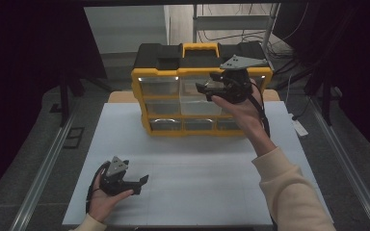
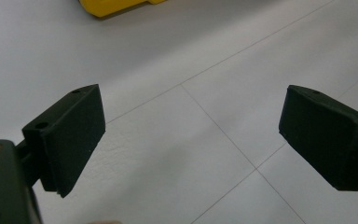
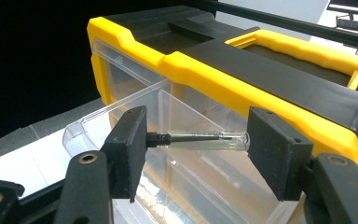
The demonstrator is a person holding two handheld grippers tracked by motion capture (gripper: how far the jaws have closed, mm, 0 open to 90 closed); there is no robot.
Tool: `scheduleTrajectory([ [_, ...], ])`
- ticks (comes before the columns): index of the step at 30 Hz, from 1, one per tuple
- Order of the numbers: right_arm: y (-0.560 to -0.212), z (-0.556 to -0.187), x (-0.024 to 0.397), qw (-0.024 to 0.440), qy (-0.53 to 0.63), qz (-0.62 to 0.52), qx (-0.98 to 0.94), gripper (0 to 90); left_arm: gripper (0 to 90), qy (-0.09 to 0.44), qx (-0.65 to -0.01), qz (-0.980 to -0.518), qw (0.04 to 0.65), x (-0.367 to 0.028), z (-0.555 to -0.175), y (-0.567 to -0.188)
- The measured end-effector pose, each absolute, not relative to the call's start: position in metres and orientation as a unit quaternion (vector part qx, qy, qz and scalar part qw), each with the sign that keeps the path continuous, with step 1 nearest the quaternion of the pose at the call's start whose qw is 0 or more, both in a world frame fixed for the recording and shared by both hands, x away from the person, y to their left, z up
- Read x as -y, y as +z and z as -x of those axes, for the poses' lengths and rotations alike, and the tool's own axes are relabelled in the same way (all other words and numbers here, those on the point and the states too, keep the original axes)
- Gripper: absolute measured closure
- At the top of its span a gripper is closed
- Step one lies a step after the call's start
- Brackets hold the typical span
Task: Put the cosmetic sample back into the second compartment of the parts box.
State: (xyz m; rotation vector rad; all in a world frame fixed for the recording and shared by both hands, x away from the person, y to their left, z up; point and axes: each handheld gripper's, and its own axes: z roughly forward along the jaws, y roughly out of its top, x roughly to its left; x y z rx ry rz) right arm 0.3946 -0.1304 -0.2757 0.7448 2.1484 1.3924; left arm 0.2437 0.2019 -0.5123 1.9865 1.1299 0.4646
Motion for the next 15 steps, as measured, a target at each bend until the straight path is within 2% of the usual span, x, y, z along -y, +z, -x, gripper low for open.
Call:
scheduleTrajectory([
  [5,-0.276,-0.394,0.129,0.233,0.508,-0.268,-0.785,27.0,7.8,0.183,-0.446,-0.783,0.393,-0.202,-0.244,-0.512],
  [15,-0.273,-0.382,0.142,0.223,0.529,-0.262,-0.776,24.0,7.7,0.184,-0.446,-0.782,0.395,-0.202,-0.243,-0.512],
])
